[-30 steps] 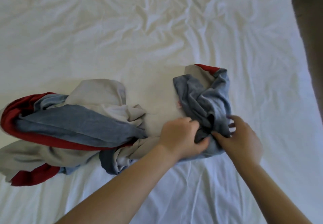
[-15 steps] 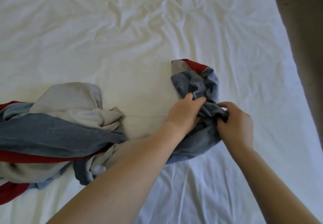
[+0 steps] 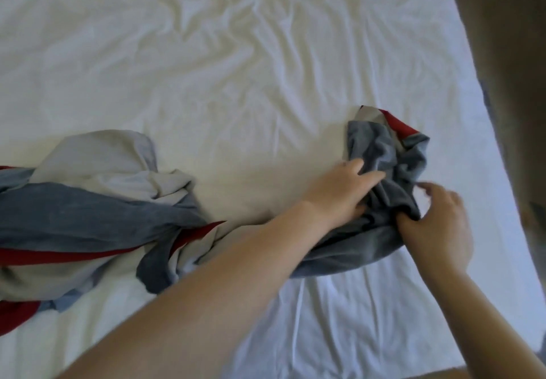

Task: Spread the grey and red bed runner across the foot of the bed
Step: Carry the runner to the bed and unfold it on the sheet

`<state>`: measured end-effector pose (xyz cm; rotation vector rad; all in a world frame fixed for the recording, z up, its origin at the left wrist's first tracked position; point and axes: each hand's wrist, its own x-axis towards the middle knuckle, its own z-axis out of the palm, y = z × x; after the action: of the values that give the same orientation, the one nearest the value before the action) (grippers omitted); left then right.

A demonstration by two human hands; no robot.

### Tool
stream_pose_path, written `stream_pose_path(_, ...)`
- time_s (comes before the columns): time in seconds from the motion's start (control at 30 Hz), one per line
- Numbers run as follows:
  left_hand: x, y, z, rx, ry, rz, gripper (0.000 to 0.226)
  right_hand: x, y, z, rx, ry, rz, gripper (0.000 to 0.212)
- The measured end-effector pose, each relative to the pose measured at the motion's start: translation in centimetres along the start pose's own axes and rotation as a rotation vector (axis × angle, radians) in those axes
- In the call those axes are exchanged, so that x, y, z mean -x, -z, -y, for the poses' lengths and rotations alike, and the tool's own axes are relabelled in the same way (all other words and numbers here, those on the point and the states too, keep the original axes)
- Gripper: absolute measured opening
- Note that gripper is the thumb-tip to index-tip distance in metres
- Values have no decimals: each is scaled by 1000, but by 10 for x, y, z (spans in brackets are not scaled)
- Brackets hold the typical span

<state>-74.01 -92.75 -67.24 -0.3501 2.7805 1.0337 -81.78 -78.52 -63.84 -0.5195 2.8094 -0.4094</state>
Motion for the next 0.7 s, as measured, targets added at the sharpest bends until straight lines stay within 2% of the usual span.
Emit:
stream_pose_path(0.07,28,21,19,-7,1,-43,57,3,1,20,7,126,-70,54)
stream_pose_path(0.13,65,44,45,-47,53,-65,58,12,-4,45,-10,305,-35,48)
stream_pose_path(0.27,146,85,101,-235,176,2,44,46,-32,107,-55,660,248,32)
stream_pose_path(0.4,220,113,130,-350,206,55,42,93,-71,166,20,887,505,34)
stream_pose_path(0.53,258,116,146,-433,183,78,47,126,-107,208,97,879,608,50)
stream_pose_path(0.7,270,109,165,-544,201,5,29,134,-131,236,177,853,493,20)
